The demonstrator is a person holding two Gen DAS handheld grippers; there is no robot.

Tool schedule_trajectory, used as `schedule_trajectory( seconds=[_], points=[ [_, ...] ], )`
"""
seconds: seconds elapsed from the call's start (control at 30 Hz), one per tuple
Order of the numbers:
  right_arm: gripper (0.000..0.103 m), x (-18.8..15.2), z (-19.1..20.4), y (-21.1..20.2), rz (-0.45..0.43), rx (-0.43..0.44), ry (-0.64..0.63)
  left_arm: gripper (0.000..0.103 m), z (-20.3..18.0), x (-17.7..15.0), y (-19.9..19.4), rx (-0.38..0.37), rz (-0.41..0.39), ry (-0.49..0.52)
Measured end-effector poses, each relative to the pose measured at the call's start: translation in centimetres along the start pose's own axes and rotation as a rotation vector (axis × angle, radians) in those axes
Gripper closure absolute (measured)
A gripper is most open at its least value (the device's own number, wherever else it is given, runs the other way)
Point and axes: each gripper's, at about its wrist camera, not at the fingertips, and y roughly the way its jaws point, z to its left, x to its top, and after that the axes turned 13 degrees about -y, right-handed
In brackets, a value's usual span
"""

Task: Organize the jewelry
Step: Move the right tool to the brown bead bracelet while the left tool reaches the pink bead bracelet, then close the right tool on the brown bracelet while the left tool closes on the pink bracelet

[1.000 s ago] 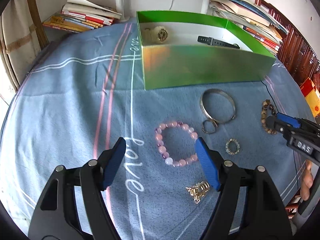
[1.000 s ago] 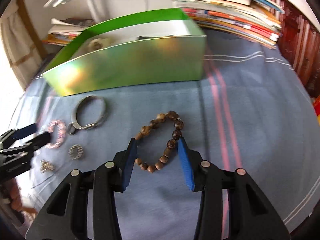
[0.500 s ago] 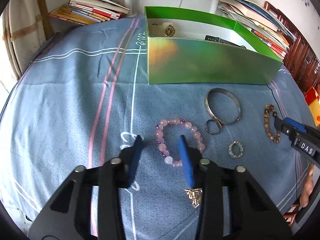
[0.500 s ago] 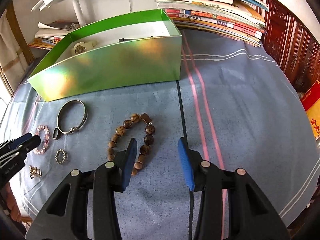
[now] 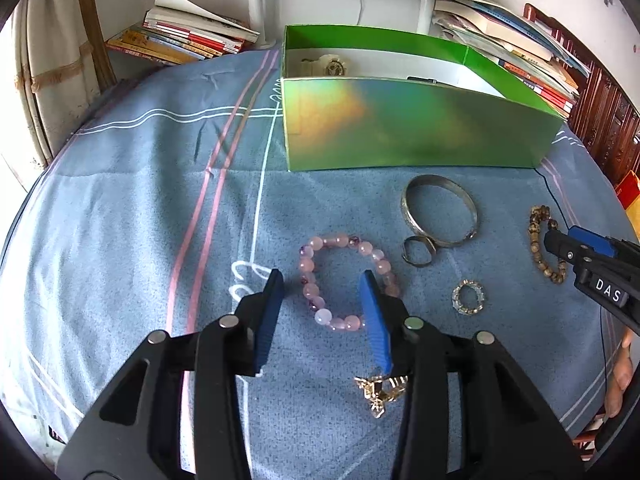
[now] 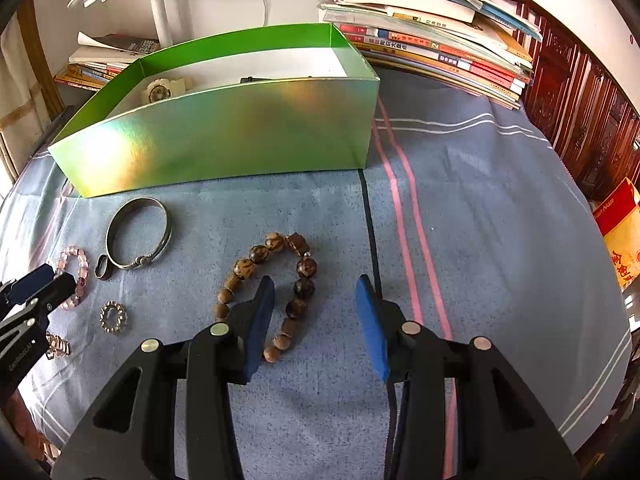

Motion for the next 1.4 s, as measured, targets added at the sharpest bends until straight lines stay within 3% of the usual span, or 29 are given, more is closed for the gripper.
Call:
schedule_trajectory(
  seconds=[0.17, 0.37, 0.77, 0.93, 1.2, 1.4],
  points=[
    [0.06, -0.1, 0.1, 0.0, -0.002, 0.001, 0.003, 0.05, -0.2, -0.2, 0.0, -0.02, 0.012, 0.005],
    [0.06, -0.2, -0.1, 0.0, 0.0, 0.009, 0.005, 0.045, -0.5, -0.4, 0.1, -0.018, 0.012, 0.011],
    [0.061, -0.5, 0.0, -0.1, -0.015, 0.013, -0.005, 0.046, -0.7, -0.4, 0.2, -0.006, 0.008, 0.015],
    [0.077, -0.5, 0.6, -0.3, -0.021, 0.034, -0.026, 0.056, -0.5, -0.3, 0.1, -0.011, 0.007, 0.007],
    [0.078, -0.7, 1.4, -0.5, -0.014, 0.062, -0.042, 0.058, -0.3, -0.4, -0.2, -0.02, 0.01, 0.004],
    [0.082, -0.6, 2.2, -1.0, -0.02, 0.124, -0.069, 0.076, -0.5, -0.6, -0.4, -0.033, 0.01, 0.015]
  ],
)
